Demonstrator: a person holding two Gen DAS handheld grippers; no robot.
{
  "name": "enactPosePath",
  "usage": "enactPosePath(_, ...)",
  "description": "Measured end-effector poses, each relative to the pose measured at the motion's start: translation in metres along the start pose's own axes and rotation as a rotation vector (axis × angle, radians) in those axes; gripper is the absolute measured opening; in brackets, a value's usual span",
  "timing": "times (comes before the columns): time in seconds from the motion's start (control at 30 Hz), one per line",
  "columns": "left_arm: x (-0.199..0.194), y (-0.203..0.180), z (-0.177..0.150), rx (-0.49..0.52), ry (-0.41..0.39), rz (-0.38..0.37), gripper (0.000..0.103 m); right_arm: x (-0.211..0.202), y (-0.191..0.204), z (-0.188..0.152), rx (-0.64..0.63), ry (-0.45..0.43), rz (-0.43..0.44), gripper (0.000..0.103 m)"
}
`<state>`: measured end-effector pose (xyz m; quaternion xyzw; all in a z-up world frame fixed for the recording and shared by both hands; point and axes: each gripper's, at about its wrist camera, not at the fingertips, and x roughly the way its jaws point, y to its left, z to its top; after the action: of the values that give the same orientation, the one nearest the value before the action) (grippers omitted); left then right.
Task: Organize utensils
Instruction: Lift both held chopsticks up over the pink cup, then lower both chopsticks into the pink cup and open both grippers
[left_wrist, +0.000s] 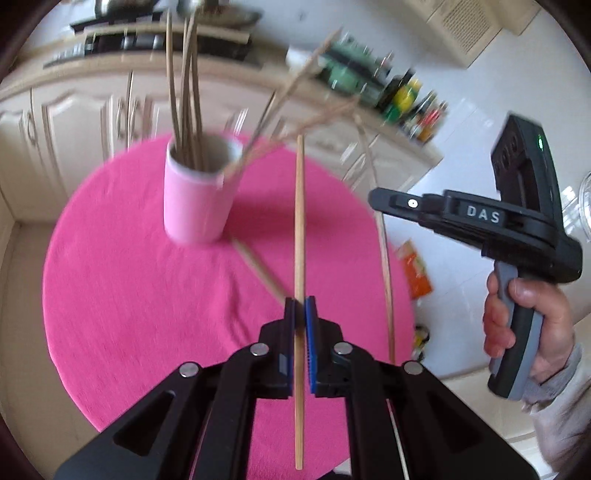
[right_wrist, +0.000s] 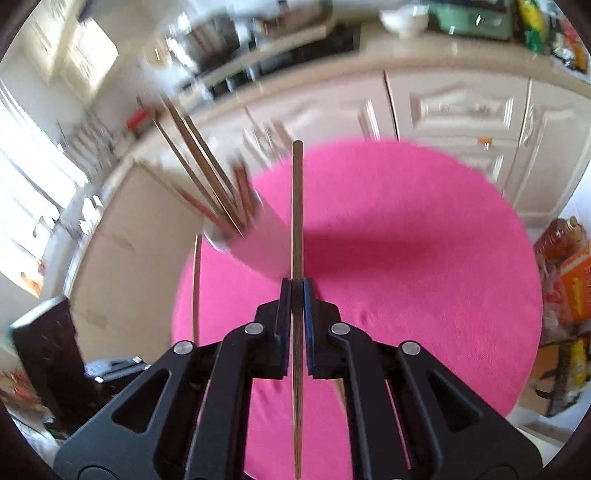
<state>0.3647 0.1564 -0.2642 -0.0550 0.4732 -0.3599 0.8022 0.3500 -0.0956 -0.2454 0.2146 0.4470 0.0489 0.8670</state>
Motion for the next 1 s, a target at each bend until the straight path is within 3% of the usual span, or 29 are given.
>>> enactPosePath(0.13, -0.031, 0.001, 0.020, 0.020, -0.146, 0.021, 0.006, -0.042, 0.019, 0.011, -0.025, -0.186, 0.040, 0.006)
enactPosePath(0.27, -0.048, 0.003, 0.051, 0.019, -0.296, 0.056, 0.006, -0.062, 0.056, 0.027, -0.096, -0.315, 0.074, 0.006)
enactPosePath(0.53, -0.039, 0.014, 0.109, -0.001, -0.513, 0.115, 0.006, -0.028, 0.101, 0.039, -0.177, -0.510, 0.109, 0.007)
enactPosePath(0.8, -0.019, 0.043, 0.133, -0.084, -0.631, 0.104, 0.006, 0.017, 0.111, 0.041, -0.207, -0.611, 0.064, 0.007)
enactPosePath(1.0, 0.007, 0.053, 0.138, -0.089, -0.644, 0.113, 0.006, 0.034, 0.110, 0.044, -0.230, -0.649, 0.038, 0.007)
